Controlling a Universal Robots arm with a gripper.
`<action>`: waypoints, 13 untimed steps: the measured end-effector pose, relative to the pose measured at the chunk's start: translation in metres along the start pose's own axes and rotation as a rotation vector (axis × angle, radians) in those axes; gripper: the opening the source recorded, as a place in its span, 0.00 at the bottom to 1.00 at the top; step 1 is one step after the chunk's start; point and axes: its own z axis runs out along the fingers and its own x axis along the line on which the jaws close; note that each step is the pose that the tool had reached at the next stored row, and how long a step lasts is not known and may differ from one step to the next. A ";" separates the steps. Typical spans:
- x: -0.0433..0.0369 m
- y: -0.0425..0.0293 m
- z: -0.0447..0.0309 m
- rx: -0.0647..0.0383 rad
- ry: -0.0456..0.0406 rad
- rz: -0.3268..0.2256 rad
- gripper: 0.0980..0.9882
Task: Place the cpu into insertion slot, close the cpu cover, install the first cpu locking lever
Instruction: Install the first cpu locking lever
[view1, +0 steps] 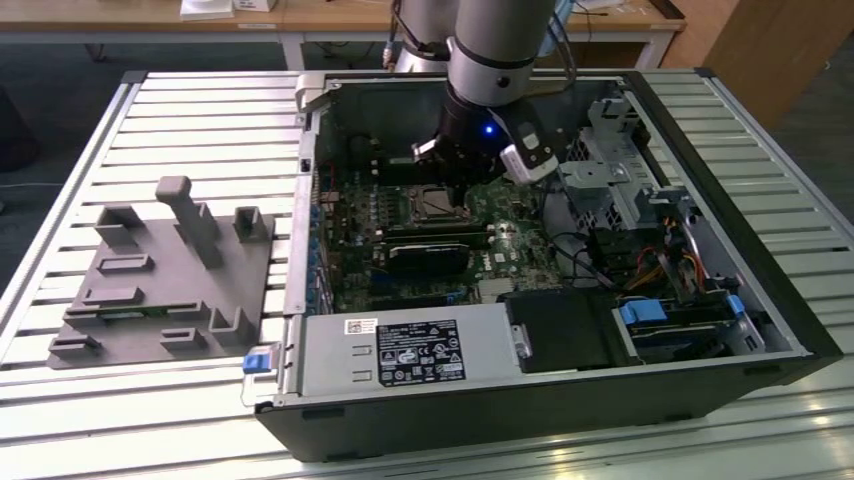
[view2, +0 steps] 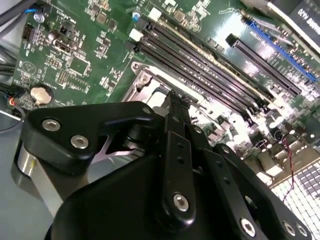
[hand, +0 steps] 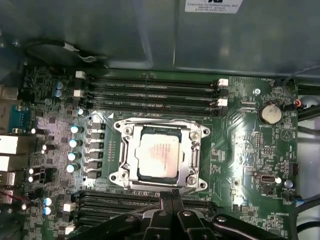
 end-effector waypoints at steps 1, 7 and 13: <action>0.0000 -0.0011 0.0006 0.000 0.0001 0.000 0.01; 0.0050 -0.0090 0.0046 0.000 0.0015 0.000 0.01; 0.0304 -0.0108 0.0072 0.000 0.0015 0.000 0.01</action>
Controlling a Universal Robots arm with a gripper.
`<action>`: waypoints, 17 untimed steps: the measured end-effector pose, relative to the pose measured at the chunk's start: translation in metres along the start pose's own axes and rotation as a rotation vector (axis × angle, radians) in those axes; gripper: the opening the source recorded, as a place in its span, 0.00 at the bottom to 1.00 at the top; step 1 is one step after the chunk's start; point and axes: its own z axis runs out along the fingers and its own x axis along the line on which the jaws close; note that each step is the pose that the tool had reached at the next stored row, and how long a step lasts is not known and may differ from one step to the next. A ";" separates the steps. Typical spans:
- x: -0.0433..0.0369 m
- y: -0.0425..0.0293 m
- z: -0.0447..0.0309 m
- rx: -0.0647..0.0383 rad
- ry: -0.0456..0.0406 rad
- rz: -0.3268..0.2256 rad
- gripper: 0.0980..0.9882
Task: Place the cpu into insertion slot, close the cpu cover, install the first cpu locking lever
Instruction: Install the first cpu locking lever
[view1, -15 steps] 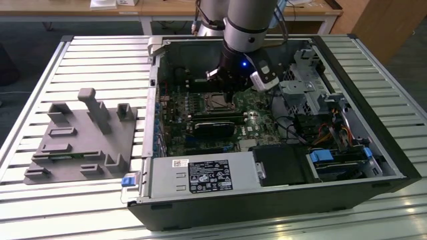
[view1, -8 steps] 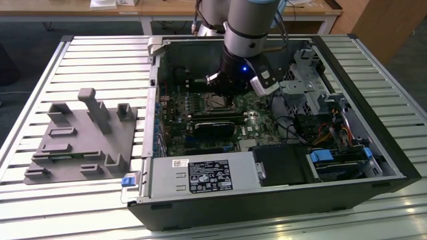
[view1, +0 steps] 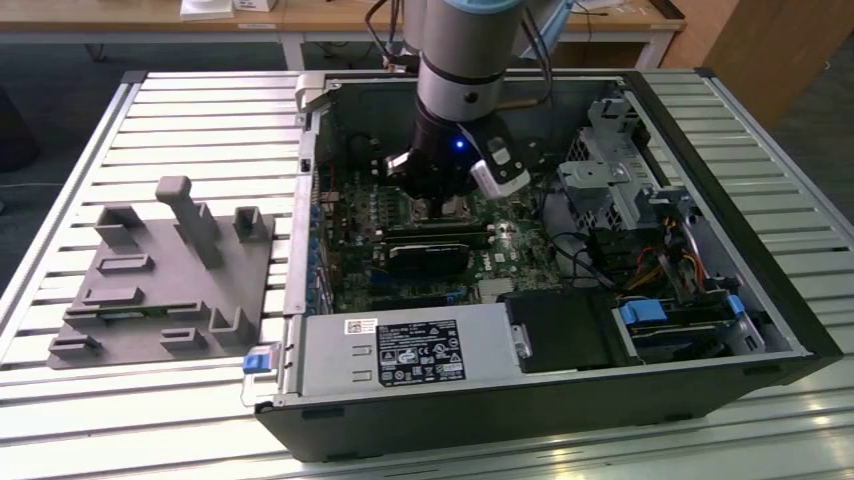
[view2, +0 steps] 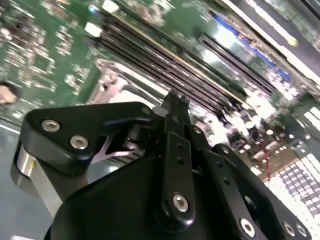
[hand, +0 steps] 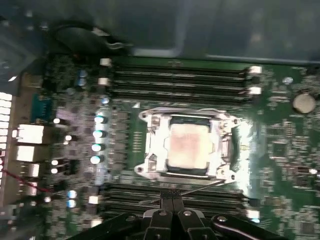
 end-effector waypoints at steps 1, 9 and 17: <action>0.0017 -0.0003 0.0004 0.000 0.0000 0.000 0.01; 0.0057 -0.0045 0.0042 -0.029 -0.0002 -0.001 0.01; 0.0156 -0.0069 0.0107 -0.042 -0.0008 -0.002 0.01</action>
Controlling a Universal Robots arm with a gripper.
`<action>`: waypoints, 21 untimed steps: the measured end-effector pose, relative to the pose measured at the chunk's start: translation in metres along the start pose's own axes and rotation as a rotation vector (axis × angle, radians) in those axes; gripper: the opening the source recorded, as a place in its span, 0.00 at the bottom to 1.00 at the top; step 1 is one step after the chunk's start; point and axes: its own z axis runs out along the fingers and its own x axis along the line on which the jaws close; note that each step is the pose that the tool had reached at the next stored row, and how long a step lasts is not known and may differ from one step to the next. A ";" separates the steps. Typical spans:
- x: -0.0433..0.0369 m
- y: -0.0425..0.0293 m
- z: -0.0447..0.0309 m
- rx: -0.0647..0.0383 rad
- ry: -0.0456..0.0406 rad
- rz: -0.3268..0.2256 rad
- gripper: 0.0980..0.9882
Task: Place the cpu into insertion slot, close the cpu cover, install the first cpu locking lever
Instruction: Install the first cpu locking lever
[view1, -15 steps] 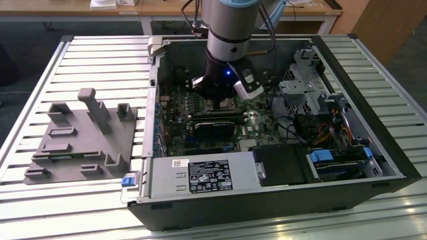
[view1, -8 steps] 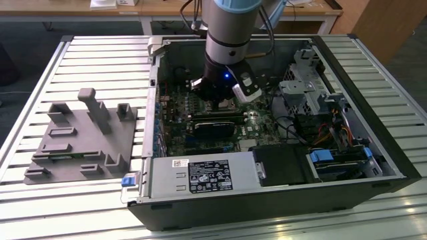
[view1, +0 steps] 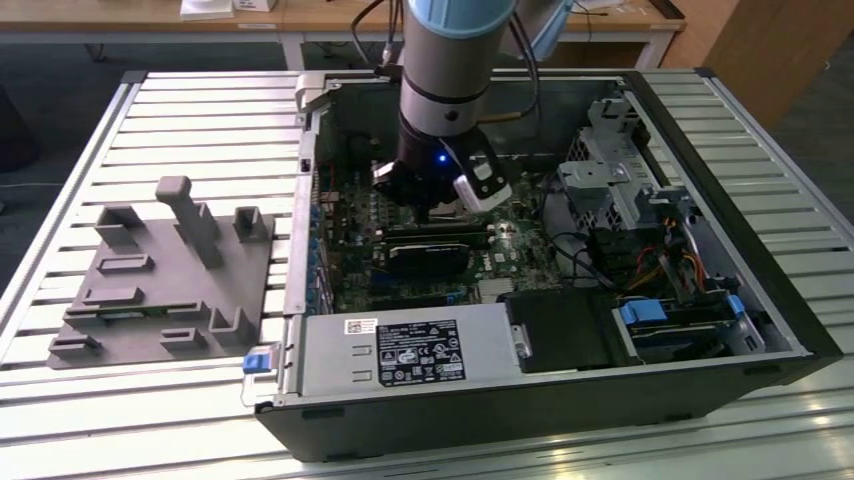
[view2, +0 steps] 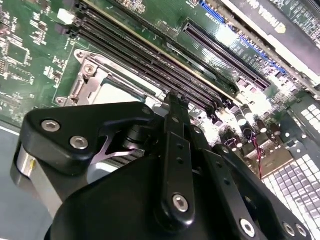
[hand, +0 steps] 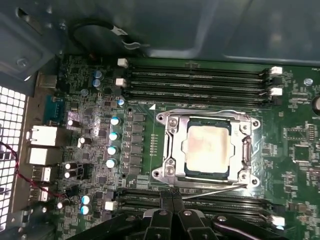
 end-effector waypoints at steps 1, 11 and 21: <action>0.0005 -0.0003 0.0017 -0.001 0.0000 0.000 0.01; 0.0020 -0.0054 0.0099 -0.065 -0.0029 -0.003 0.01; 0.0054 -0.0185 0.0088 -0.117 -0.0050 -0.006 0.01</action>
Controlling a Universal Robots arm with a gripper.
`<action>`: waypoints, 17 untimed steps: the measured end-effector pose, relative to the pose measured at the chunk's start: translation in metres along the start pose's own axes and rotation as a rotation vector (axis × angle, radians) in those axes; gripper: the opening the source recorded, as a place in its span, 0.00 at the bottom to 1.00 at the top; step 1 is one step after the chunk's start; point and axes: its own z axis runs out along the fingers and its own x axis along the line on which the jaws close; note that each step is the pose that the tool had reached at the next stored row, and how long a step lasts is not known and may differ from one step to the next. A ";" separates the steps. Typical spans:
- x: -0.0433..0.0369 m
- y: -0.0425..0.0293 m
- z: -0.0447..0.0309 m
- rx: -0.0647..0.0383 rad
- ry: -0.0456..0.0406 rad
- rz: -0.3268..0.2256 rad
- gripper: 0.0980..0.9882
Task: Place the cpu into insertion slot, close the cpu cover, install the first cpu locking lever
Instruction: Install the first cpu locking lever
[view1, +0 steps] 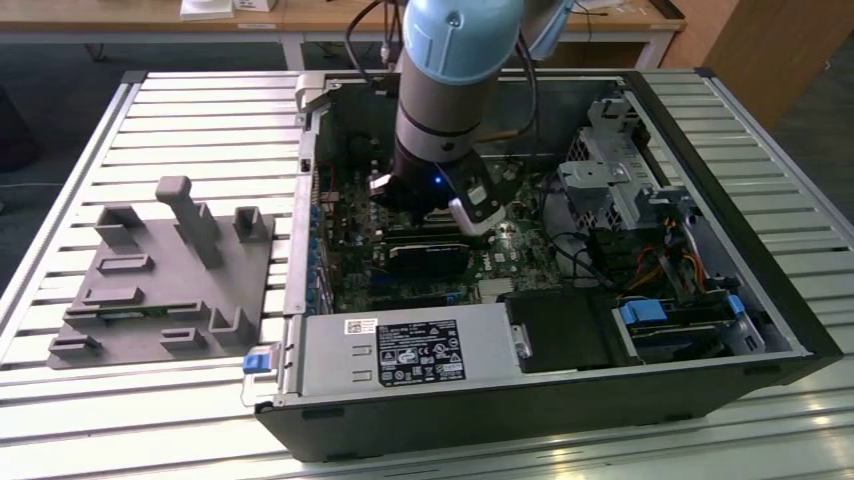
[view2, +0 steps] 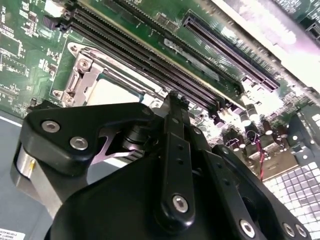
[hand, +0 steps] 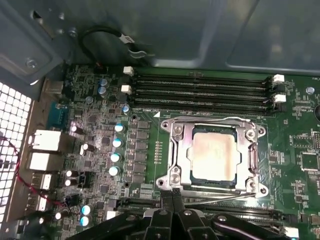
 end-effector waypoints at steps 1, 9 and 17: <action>0.0005 -0.0009 0.0003 -0.004 -0.0002 0.000 0.01; 0.0038 -0.0046 0.0080 -0.026 -0.0013 -0.001 0.01; 0.0072 -0.0062 0.0147 -0.053 -0.0024 -0.003 0.01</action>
